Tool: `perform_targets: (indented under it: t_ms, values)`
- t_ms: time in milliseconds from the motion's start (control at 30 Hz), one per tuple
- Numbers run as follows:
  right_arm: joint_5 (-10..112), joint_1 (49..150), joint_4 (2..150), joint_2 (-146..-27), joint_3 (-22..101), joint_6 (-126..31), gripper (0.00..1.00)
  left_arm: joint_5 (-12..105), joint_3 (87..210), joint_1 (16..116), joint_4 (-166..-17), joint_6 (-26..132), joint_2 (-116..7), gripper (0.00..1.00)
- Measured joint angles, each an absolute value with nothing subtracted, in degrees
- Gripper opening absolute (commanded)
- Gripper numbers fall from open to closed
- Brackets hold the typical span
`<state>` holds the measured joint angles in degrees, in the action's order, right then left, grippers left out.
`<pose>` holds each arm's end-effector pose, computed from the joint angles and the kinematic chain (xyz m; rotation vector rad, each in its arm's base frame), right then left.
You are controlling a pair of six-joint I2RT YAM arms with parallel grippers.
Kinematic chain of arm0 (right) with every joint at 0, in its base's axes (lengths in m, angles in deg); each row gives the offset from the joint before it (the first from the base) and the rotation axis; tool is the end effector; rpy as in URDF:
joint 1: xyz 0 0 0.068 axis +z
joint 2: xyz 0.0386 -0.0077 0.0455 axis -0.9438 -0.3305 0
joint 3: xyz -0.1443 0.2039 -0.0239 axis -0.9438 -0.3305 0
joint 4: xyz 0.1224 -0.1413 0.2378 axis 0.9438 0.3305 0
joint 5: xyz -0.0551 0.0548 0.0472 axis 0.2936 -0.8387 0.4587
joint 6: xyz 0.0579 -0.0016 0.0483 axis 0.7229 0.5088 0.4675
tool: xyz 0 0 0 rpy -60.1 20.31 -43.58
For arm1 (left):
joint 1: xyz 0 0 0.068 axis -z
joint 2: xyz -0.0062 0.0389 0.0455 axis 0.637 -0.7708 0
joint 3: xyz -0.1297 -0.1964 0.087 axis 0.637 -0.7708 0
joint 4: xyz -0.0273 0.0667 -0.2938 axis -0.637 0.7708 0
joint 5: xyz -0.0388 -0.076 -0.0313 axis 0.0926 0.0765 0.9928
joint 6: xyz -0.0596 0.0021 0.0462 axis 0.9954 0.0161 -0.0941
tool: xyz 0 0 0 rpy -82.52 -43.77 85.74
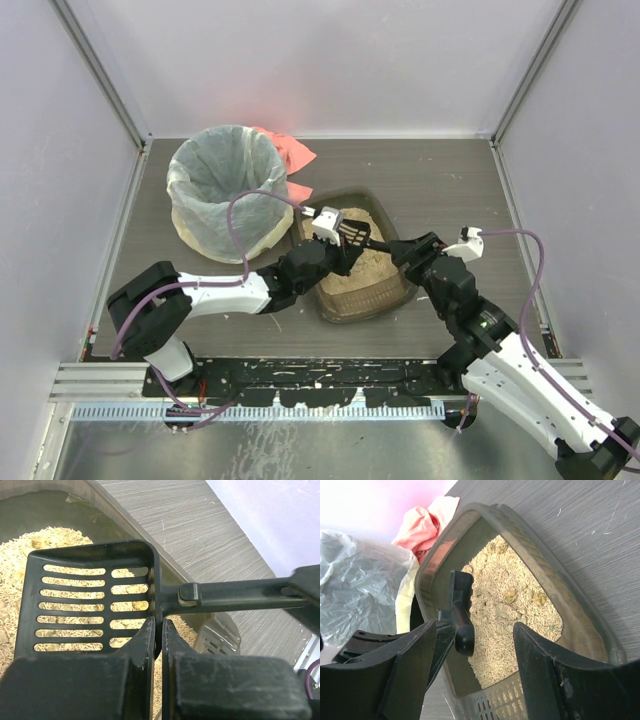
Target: Clean the litter box
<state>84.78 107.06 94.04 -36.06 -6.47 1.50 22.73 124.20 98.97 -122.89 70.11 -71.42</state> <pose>0.1974 0.1101 0.2501 0.6347 1.8174 0.6611 0.2238 -0.3444 0.1676 0.2889 1.8197 -0.8605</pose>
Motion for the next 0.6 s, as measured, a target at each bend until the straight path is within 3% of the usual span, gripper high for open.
perform_targets:
  t_ms: [300,600]
  values:
    - [80.45,107.06,81.93,-42.79,-11.30,1.53,0.62,22.65,124.20,99.88,-123.46,71.29,-71.42,0.00]
    - [78.92,107.06,74.87,-45.79,-12.96,2.44,0.36,21.84,124.20,100.47,-123.81,71.31,-71.42,0.00]
